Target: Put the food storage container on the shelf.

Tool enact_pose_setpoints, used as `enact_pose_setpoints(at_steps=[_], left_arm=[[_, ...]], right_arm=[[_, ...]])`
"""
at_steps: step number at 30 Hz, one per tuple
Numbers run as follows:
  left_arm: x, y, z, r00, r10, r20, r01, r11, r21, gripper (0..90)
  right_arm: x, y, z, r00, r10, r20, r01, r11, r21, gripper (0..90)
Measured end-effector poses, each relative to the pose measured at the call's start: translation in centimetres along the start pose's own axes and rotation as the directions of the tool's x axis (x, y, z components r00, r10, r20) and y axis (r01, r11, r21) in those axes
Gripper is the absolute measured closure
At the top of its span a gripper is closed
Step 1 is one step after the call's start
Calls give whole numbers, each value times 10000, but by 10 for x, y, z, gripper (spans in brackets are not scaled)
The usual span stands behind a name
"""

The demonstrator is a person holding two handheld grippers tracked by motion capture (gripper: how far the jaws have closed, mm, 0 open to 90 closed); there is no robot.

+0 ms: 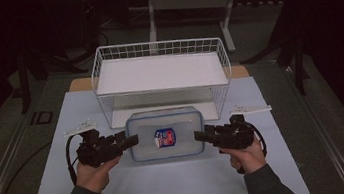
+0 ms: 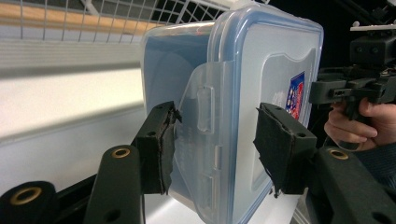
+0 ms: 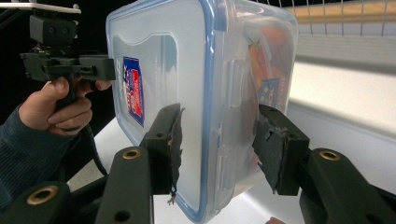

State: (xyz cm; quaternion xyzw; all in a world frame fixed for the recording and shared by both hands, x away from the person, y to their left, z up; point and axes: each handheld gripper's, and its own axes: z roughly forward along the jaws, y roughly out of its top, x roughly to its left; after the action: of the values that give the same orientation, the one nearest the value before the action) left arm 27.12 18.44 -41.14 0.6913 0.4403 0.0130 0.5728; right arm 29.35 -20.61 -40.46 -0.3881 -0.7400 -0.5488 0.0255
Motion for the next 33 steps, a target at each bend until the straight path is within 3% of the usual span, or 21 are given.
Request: enact_pose_setpoints(at_steps=[14,20,33], left_arm=[[-5,27,-1,9995,301,-18,-302,9991,-296,485],[-9,46,-4,9987,512,23,-510,9971,-569,486],[-14,78,-1,9962,867,-117,-874,9928,-823,486]], right_arm=[[4,25,-5,9993,-340,147,346,9985,-430,521],[10,44,-10,9972,-702,249,717,9953,-652,521],[4,71,-13,9976,-669,198,688,9901,-1224,517]])
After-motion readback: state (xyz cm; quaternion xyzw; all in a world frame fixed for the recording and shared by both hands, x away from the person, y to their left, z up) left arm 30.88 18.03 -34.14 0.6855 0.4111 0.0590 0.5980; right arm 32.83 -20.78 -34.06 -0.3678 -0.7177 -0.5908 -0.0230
